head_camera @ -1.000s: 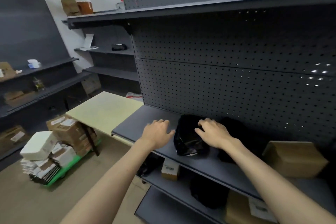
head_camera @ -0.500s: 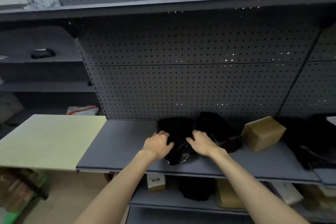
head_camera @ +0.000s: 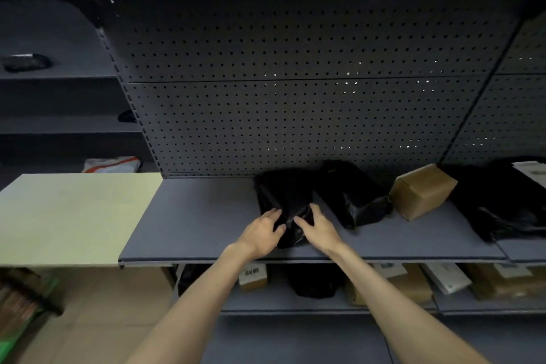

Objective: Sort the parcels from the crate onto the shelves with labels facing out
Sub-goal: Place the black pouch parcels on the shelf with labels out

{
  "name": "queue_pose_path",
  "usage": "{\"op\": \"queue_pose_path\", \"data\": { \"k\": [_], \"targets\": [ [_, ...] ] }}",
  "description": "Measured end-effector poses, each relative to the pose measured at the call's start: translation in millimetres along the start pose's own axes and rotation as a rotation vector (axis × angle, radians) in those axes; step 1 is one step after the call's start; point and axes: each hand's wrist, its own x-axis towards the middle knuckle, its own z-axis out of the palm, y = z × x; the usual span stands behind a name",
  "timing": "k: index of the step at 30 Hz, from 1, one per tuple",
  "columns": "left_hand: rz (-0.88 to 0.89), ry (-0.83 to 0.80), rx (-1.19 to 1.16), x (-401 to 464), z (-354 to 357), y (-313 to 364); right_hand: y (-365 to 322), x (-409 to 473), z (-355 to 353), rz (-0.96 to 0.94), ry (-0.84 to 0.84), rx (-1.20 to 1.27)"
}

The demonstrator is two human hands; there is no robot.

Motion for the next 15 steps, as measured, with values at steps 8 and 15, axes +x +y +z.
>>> {"op": "queue_pose_path", "data": {
  "k": [8, 15],
  "targets": [
    [0.031, 0.095, -0.182, -7.6, 8.8, 15.2, -15.5, -20.7, -7.9, -0.092, 0.181, 0.108],
    [-0.046, 0.204, -0.425, -15.1, -12.8, 0.2, -53.5, -31.5, 1.1, -0.275, 0.178, 0.158]
  ]
}}
